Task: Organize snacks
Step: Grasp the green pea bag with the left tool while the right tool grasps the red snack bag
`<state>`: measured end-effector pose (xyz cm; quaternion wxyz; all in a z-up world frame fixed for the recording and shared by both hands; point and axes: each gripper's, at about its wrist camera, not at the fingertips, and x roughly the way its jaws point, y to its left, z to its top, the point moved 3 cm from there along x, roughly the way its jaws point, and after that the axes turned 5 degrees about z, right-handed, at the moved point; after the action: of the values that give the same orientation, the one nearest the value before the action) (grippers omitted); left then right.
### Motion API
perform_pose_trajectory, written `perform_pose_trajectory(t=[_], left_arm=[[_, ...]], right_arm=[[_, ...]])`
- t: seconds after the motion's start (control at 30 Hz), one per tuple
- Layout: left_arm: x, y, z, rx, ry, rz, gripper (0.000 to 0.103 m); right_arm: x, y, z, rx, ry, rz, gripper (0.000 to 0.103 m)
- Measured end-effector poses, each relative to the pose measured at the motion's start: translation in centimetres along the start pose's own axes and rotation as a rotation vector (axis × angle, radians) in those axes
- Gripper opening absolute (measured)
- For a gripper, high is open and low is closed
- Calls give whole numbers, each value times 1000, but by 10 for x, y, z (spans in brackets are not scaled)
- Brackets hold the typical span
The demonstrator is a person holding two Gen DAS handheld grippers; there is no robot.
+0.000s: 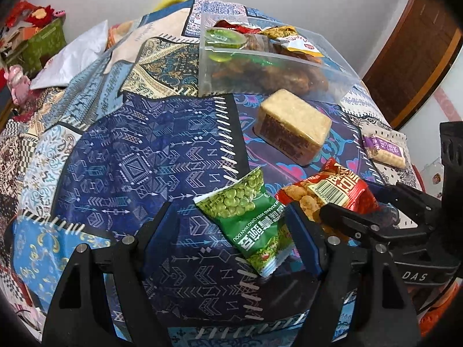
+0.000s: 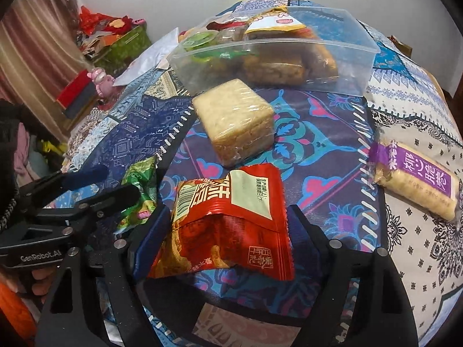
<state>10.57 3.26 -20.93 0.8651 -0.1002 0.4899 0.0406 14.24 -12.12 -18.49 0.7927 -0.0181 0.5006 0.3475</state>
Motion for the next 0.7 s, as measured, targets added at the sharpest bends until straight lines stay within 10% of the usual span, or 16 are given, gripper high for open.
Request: perform_pose_trajectory(t=[0.53,0.7], left_arm=[[24,-14,5,10,3,-9,76],[18,-18,2,42,-30,-31,48]], right_arm=[[-28,-17,-5,0,-67,-57,56],[-42,-28,-2,28,-99,-69,53]])
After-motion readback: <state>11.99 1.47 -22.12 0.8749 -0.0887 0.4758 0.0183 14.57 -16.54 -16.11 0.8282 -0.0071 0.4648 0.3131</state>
